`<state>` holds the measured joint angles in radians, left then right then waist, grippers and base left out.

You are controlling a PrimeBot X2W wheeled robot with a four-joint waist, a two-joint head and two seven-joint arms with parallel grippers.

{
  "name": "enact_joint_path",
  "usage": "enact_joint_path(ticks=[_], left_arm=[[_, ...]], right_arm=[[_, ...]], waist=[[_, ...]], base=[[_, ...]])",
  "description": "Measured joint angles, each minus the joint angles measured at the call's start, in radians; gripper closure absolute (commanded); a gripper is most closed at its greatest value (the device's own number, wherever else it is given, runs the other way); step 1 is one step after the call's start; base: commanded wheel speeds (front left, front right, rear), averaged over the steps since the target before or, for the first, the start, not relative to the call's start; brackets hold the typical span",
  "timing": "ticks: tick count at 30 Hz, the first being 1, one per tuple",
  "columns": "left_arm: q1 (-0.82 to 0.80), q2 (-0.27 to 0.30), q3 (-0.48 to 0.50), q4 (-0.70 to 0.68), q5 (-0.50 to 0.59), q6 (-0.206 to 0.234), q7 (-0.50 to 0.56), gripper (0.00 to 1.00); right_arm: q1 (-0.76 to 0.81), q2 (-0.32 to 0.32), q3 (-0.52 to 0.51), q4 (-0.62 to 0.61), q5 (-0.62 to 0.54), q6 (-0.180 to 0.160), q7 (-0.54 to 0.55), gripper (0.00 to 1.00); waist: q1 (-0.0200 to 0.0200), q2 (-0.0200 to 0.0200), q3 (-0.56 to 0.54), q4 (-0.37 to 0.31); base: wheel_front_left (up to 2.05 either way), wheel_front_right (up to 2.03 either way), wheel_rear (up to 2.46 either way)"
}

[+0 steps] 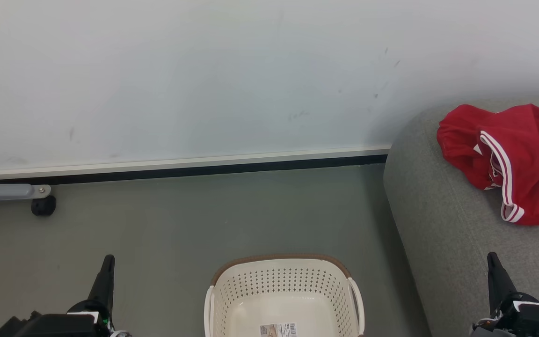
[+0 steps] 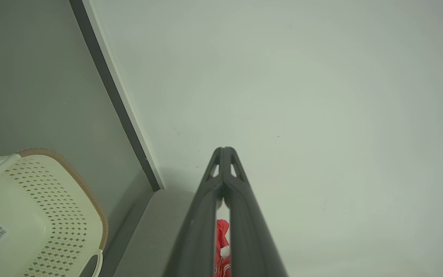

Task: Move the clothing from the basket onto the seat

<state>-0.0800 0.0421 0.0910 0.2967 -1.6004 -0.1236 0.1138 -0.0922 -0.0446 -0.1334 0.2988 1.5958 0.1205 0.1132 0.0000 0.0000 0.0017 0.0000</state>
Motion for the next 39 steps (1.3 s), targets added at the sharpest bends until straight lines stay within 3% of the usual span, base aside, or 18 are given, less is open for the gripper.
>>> enact_joint_path(ticks=[39], left_arm=[[0.0, 0.0, 0.0, 0.0, 0.0, 0.0, 0.0, 1.0]], right_arm=[[0.0, 0.0, 0.0, 0.0, 0.0, 0.0, 0.0, 1.0]], waist=[[0.0, 0.0, 0.0, 0.0]], base=[[0.0, 0.0, 0.0]])
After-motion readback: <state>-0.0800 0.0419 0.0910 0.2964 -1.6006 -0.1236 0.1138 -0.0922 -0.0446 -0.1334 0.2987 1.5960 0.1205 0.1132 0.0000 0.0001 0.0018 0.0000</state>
